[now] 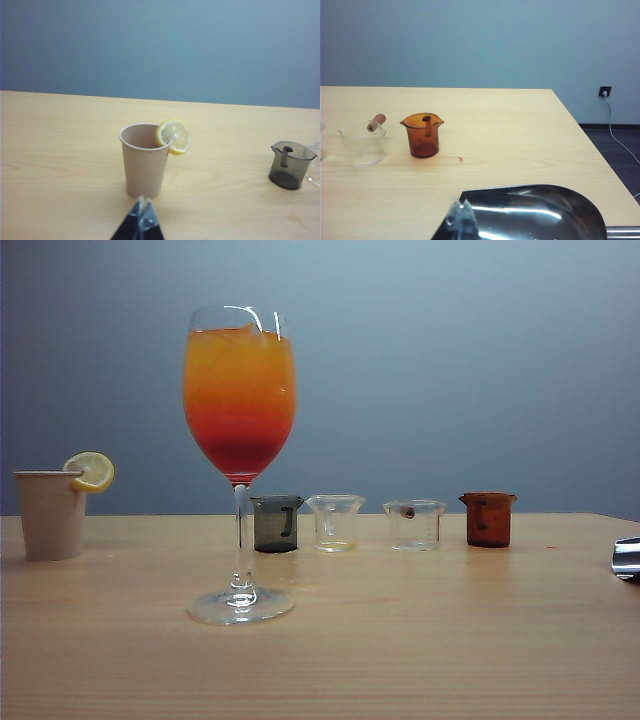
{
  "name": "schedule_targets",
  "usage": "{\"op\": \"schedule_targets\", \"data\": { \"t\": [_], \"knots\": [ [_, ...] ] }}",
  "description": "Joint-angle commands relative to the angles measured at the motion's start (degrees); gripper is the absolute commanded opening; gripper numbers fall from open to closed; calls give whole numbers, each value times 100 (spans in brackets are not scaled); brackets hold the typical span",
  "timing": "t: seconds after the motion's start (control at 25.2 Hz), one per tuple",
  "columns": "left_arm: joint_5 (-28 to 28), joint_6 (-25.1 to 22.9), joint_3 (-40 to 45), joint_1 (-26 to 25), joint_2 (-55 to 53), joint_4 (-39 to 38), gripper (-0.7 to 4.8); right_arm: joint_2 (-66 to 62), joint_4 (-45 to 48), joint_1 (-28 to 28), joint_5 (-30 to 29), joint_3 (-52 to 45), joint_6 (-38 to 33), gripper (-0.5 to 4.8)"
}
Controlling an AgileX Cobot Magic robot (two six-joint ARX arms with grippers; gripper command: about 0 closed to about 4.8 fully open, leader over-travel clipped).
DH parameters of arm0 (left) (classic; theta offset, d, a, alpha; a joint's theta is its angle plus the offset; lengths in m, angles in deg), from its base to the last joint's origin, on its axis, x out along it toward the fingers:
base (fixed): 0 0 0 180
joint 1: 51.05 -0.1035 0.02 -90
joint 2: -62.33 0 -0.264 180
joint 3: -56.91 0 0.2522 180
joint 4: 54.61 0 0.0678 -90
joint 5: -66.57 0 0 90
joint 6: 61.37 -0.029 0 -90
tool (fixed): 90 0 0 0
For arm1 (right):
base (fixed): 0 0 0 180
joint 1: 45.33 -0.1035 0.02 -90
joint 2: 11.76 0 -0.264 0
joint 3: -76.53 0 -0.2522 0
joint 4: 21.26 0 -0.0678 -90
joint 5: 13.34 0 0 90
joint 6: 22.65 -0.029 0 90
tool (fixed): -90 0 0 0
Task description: Pick up the lemon slice from the paper cup on the left and carefully insert it into the rim of the goblet.
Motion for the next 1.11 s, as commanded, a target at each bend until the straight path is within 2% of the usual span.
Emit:
{"op": "schedule_targets", "data": {
  "t": [0.04,0.24,0.56,0.76,0.91,0.99,1.11],
  "knots": [
    [42,-24,-22,-11,-4,48,-6,-2,76,-7,-7,-35,11,-6],
    [378,-24,-22,-11,-4,52,-6,-2,144,-9,-9,-35,9,-6],
    [400,87,-181,-11,-13,144,-6,-4,140,-9,-4,293,-50,-6],
    [529,83,-1056,-13,-496,42,-6,-254,-15,-13,11,1193,-50,-6],
    [527,59,-2052,-20,-1541,57,-6,-1034,-11,-50,-17,2094,-50,-6],
    [522,42,-2474,-20,-2065,52,-6,-1458,-11,-50,-190,2518,-50,-6],
    [382,39,-3084,-20,-2844,44,-6,-2087,-26,-48,-852,3130,-52,-6]
  ]
}}
